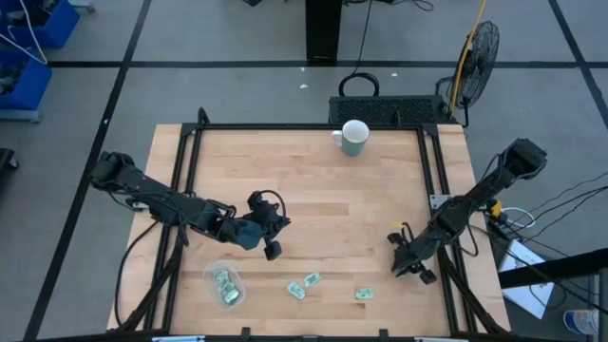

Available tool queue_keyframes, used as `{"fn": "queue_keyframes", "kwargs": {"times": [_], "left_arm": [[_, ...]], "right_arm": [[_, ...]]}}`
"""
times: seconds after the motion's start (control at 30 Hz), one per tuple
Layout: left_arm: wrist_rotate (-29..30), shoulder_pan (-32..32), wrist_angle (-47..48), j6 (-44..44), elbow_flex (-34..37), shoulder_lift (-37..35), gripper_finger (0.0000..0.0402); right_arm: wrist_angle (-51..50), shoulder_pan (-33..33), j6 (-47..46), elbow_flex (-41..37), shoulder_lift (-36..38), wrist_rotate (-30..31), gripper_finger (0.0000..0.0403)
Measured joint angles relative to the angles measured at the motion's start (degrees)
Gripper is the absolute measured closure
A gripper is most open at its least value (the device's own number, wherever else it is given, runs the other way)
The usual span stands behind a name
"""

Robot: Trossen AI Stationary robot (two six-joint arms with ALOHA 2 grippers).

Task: Pick and place Stevia / Truvia into bins
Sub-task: Put the stevia packet into the transparent container

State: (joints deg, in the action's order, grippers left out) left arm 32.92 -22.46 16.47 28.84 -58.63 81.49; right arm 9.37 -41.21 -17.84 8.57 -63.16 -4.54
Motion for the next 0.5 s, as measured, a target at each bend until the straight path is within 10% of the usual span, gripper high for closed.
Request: {"fn": "queue_keyframes", "kwargs": {"times": [0.2,0.5], "left_arm": [[0.0,0.0,0.0,0.0,0.0,0.0,0.0364],[0.0,0.0,0.0,-0.1,0.0,0.0,0.0364]], "right_arm": [[4.5,-0.1,1.1,-1.1,-0.1,1.1,0.0392],[10.6,0.4,11.4,1.6,-0.3,6.5,0.0401]]}}
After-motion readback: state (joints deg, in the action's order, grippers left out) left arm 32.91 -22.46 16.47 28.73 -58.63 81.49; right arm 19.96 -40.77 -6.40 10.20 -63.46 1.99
